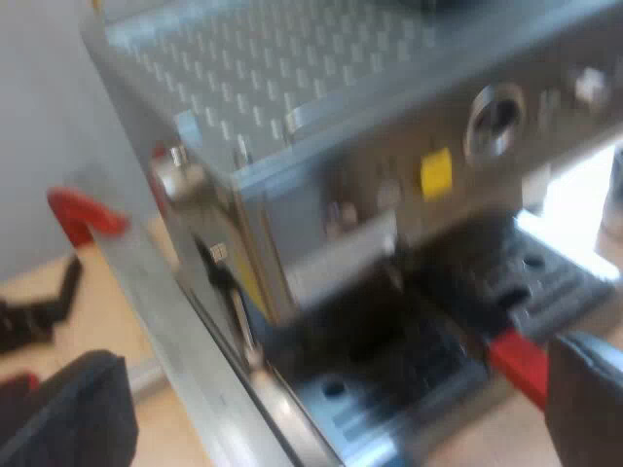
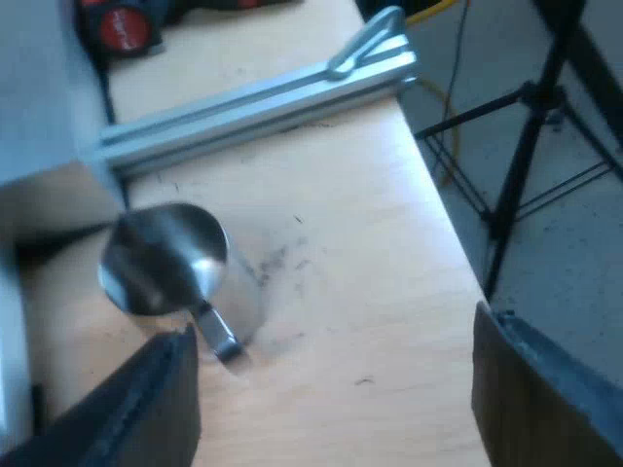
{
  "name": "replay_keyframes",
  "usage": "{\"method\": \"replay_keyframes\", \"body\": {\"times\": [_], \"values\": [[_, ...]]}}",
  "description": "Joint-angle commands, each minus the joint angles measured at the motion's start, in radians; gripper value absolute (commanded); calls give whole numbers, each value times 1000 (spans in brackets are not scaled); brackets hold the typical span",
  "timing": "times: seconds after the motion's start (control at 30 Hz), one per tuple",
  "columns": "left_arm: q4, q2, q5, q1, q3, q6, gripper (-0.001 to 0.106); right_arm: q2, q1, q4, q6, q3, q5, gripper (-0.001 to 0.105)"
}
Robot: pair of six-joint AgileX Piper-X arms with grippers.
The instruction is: Put the handle in the coffee machine
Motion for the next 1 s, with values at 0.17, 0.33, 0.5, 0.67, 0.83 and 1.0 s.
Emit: {"method": "replay_keyframes", "body": {"times": [0.17,0.33,0.5,0.67,0.83,1.0], "values": [[50,-143,-37,2,28,-11,86,-229,-7,70,-93,24,-1,62],[108,-254,-37,2,28,-8,86,-377,-7,87,-93,24,-1,62],[168,-371,-37,2,28,-8,86,-504,-7,141,-97,24,-1,62],[290,-511,-37,2,44,28,86,-636,-7,222,-99,24,-1,62],[465,-591,-45,2,40,78,86,-714,-7,303,-99,12,1,62],[496,-589,-53,13,23,84,86,-710,-4,353,-108,10,-5,62]]}}
